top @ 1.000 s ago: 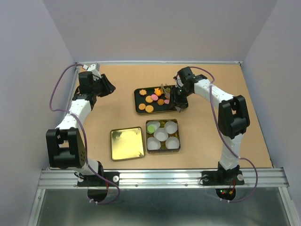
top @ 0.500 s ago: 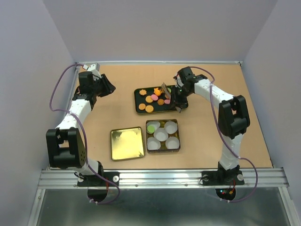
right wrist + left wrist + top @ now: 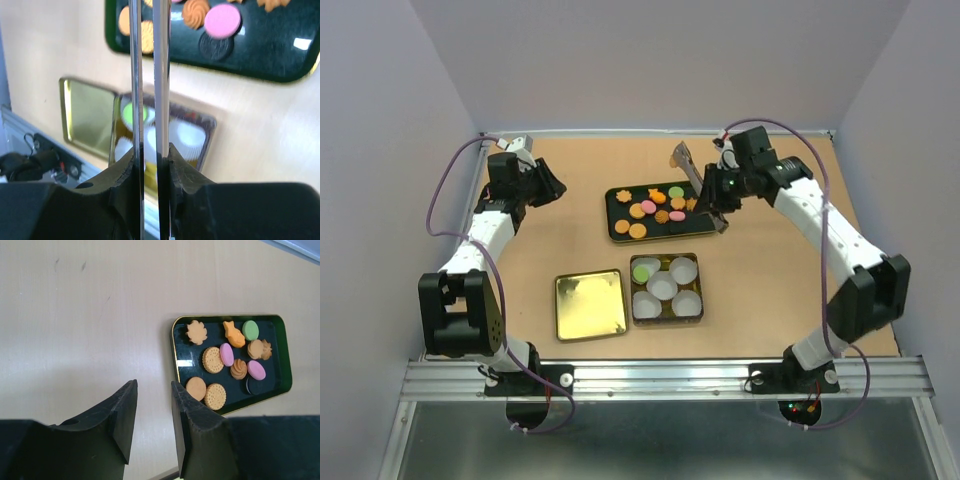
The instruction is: Pack the cookies
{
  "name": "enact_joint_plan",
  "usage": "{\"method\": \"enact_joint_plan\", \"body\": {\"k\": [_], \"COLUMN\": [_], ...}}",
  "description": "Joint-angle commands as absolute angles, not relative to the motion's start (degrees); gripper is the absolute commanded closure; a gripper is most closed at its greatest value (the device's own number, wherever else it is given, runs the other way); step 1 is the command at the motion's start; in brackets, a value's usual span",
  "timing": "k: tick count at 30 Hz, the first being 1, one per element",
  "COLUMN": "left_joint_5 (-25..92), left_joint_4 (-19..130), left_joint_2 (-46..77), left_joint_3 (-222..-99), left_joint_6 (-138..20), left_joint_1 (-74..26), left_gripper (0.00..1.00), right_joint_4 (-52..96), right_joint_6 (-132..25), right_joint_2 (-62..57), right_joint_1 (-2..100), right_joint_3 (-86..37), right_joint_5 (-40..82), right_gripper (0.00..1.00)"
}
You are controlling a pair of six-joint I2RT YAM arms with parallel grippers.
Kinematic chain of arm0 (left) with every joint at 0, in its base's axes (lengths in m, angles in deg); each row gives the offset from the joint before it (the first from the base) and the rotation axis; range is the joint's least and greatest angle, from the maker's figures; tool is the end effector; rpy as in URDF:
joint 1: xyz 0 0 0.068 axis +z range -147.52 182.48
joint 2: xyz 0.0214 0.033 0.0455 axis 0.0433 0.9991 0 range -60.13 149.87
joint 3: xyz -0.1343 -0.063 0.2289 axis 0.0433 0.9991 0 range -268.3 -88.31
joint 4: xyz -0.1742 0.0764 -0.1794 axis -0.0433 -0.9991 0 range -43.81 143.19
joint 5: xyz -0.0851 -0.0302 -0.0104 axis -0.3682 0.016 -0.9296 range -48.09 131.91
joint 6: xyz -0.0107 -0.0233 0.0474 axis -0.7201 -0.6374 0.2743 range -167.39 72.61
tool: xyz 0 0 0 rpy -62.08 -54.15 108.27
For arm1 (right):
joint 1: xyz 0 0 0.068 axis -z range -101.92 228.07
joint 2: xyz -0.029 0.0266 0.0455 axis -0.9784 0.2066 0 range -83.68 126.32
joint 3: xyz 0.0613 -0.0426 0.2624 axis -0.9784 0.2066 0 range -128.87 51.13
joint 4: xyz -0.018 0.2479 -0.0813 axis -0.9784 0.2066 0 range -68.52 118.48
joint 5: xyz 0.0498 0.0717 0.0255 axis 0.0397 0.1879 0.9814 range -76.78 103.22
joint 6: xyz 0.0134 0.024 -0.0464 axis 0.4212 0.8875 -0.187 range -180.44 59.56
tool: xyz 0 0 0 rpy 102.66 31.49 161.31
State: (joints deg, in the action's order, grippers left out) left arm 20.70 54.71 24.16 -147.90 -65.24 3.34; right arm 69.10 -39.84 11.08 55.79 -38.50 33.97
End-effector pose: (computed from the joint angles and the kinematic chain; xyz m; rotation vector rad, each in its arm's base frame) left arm 0.3400 -0.0077 0.2862 -0.0803 1.9868 -0.5577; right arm 0.3250 0.1468 0.3289 -0.1960 2.5619 0.7531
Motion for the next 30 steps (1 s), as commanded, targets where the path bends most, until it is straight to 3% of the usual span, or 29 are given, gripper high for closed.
{"method": "enact_joint_plan", "body": {"k": [1, 16, 30], "left_joint_5": [19.7, 20.0, 20.3], "left_joint_4": [57.1, 57.4, 57.4], "left_joint_2": [23.6, 22.9, 22.8], "left_joint_3": [-147.0, -145.9, -145.6], "left_joint_6": [-64.7, -65.0, -64.7], "left_joint_1": [3.6, 3.5, 3.5], "left_gripper": [0.56, 0.56, 0.57], "right_joint_4": [71.8, 76.0, 75.2], "right_joint_6": [-38.9, -34.0, -33.2], "right_joint_2": [2.5, -22.6, -23.7], "right_joint_1": [55.7, 55.5, 53.6], "right_joint_3": [-31.8, 0.9, 2.0], "right_joint_5": [35.3, 43.3, 45.6], "right_gripper": [0.82, 0.82, 0.82]}}
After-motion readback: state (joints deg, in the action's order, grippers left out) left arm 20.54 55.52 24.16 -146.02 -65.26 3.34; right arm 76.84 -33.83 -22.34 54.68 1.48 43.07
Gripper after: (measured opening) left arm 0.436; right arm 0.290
